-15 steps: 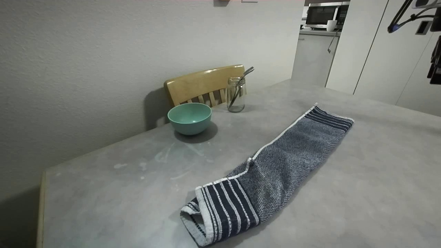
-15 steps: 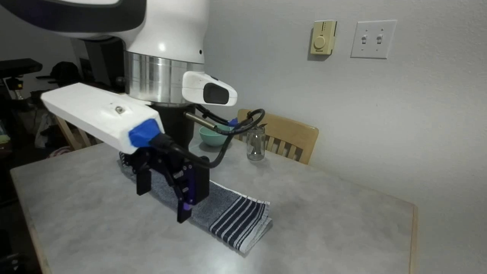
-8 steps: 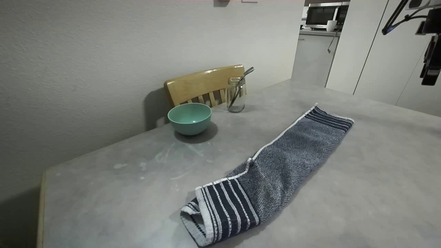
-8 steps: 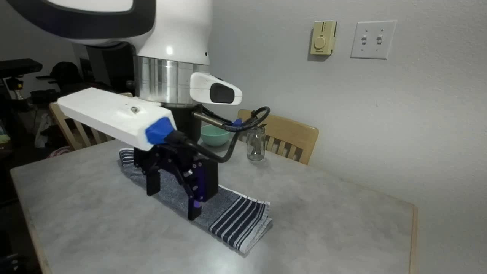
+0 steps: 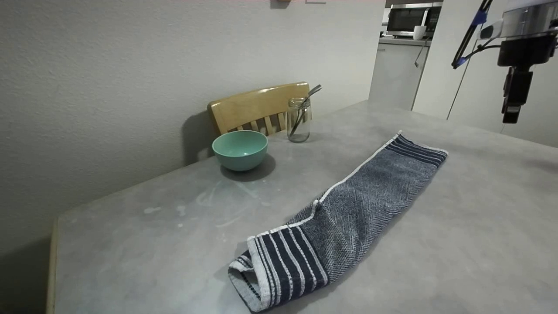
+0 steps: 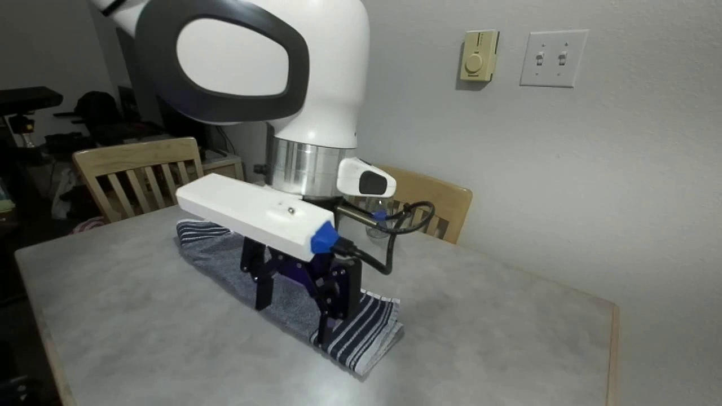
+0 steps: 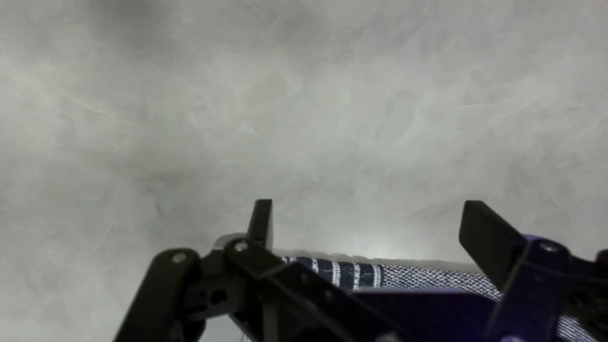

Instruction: Fold the towel

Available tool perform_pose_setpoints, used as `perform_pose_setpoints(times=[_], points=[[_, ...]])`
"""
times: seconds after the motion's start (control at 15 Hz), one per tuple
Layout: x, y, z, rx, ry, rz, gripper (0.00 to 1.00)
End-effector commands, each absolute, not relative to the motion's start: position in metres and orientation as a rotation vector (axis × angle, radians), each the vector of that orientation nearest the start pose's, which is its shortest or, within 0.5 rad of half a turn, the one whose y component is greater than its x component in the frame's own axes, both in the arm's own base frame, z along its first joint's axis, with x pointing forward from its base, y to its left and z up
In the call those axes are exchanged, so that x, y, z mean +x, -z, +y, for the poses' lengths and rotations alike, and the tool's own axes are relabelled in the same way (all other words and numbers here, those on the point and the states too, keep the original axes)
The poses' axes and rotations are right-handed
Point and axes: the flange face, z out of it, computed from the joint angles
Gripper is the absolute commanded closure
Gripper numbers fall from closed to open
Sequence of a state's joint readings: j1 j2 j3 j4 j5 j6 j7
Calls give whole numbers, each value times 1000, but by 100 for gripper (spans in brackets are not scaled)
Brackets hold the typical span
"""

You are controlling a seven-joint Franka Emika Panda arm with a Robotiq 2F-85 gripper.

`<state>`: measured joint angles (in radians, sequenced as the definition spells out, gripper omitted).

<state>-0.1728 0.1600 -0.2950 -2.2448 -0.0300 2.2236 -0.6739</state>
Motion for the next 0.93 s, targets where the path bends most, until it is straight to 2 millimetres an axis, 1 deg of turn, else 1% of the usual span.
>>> perform_pose_setpoints(times=[0.0,0.33,0.67,0.87], points=[[465,-282,-237,-3070,-294,-352,0],[471,-279,-240,-3078,-297,-351,0],[483,-258,-237,-3067,-340,-327,0],[494,-244,-238,-3060,-369,-343,0]])
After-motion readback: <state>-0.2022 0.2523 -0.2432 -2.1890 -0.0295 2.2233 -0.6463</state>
